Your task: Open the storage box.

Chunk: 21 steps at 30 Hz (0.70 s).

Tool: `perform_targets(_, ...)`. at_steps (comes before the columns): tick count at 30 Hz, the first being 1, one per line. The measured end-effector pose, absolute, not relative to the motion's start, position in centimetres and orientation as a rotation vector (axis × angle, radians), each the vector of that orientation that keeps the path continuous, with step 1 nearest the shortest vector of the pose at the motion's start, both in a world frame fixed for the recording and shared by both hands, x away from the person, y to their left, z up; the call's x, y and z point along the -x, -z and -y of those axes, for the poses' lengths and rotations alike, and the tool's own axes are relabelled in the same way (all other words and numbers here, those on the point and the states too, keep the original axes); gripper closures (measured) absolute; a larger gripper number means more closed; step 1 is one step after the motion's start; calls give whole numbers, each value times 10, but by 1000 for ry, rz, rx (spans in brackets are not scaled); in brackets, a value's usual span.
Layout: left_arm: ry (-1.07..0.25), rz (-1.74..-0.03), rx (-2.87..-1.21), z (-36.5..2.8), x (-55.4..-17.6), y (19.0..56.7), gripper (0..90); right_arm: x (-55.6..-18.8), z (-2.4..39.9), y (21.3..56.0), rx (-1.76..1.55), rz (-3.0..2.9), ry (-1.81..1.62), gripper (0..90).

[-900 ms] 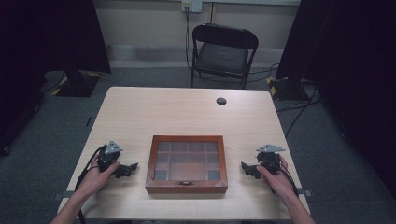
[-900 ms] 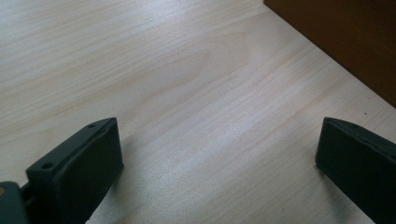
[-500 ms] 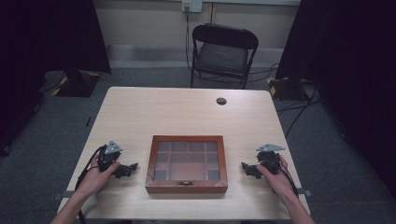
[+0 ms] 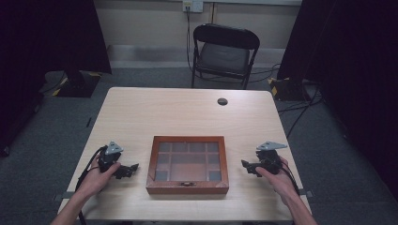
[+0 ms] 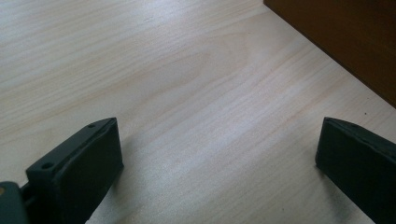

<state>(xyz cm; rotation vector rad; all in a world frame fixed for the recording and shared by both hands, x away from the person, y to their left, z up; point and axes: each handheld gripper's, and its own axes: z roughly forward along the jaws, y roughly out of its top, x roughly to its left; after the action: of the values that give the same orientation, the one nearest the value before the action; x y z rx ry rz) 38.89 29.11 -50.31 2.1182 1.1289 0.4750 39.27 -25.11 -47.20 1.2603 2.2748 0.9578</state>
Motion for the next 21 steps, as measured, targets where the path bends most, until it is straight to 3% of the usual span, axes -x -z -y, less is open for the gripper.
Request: perform_targets(21,-475,-1129,-2118,-291,-389,503,0,-375,219,425,-986,-2349,-1146,387)
